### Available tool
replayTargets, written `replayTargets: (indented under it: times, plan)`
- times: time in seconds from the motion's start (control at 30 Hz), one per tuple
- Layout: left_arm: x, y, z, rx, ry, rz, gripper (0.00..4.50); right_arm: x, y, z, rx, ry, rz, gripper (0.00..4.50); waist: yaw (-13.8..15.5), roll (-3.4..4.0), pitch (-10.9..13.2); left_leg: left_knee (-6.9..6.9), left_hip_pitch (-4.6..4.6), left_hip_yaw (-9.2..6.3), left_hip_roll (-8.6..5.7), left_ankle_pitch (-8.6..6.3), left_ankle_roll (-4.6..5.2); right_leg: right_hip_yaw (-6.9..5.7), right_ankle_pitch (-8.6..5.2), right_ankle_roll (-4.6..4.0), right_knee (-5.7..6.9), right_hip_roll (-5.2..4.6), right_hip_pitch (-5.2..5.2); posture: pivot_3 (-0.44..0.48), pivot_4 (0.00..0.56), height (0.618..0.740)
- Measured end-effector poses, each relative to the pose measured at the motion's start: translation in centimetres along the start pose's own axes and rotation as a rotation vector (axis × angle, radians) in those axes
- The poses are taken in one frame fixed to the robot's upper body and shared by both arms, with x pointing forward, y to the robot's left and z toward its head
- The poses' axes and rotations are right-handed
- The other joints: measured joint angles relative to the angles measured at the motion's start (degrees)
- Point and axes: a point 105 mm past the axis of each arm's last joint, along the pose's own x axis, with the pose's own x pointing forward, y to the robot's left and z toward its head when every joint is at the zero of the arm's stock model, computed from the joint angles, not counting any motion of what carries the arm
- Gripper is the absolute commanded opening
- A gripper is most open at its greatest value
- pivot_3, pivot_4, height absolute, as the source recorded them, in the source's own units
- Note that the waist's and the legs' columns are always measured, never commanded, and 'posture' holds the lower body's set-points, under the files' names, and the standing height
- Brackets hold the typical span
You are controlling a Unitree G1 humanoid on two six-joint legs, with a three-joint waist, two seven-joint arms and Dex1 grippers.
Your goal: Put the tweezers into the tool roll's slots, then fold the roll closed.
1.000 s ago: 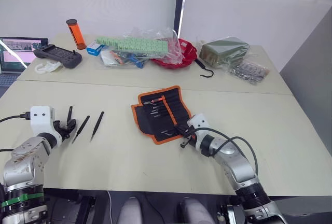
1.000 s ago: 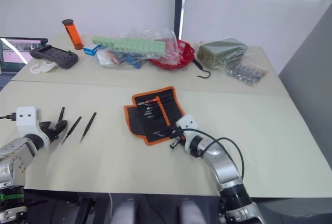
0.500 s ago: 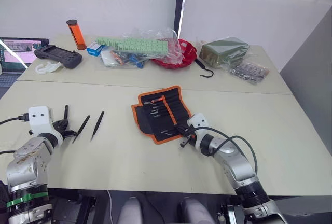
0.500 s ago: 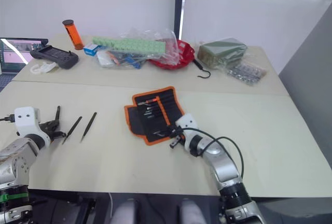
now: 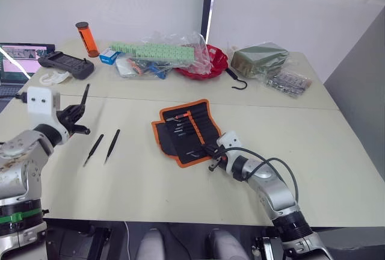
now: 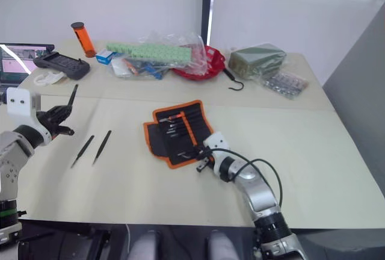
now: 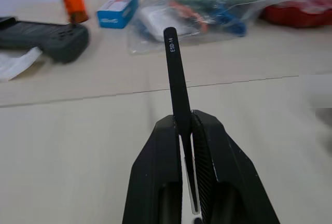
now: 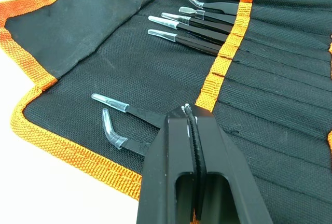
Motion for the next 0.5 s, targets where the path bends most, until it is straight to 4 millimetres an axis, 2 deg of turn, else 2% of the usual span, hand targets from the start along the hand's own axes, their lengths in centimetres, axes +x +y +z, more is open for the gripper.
replayTargets:
  times: [0.2, 0.33, 0.5]
  plan:
    - [1.5, -6.8, 2.9, 0.156, 0.049, -0.444, 0.02, -0.2, 0.1, -0.1, 0.018, -0.011, -0.036, 0.0, 0.0, 0.11, 0.1, 0.01, -0.14, 0.02, 0.0, 0.04, 0.05, 0.02, -0.01, 0.02, -0.09, 0.03, -0.09, 0.0, 0.15, 0.738]
    - [1.6, -10.5, 2.5, 0.204, 0.172, -0.69, 0.02, -0.4, 0.2, 0.1, 0.018, -0.025, -0.05, 0.0, 0.0, 0.22, 0.2, 0.0, -0.28, 0.01, -0.01, 0.05, 0.07, 0.02, 0.02, 0.09, -0.29, 0.05, -0.12, 0.0, 0.15, 0.738]
    - [3.7, -12.3, 2.4, 0.319, 0.279, -0.811, 0.02, -0.7, 0.1, 0.1, 0.023, -0.032, -0.081, 0.0, 0.4, 0.31, 0.2, 0.05, -0.36, -0.06, -0.03, 0.05, 0.08, 0.0, 0.02, 0.11, -0.33, 0.1, -0.15, 0.0, 0.15, 0.738]
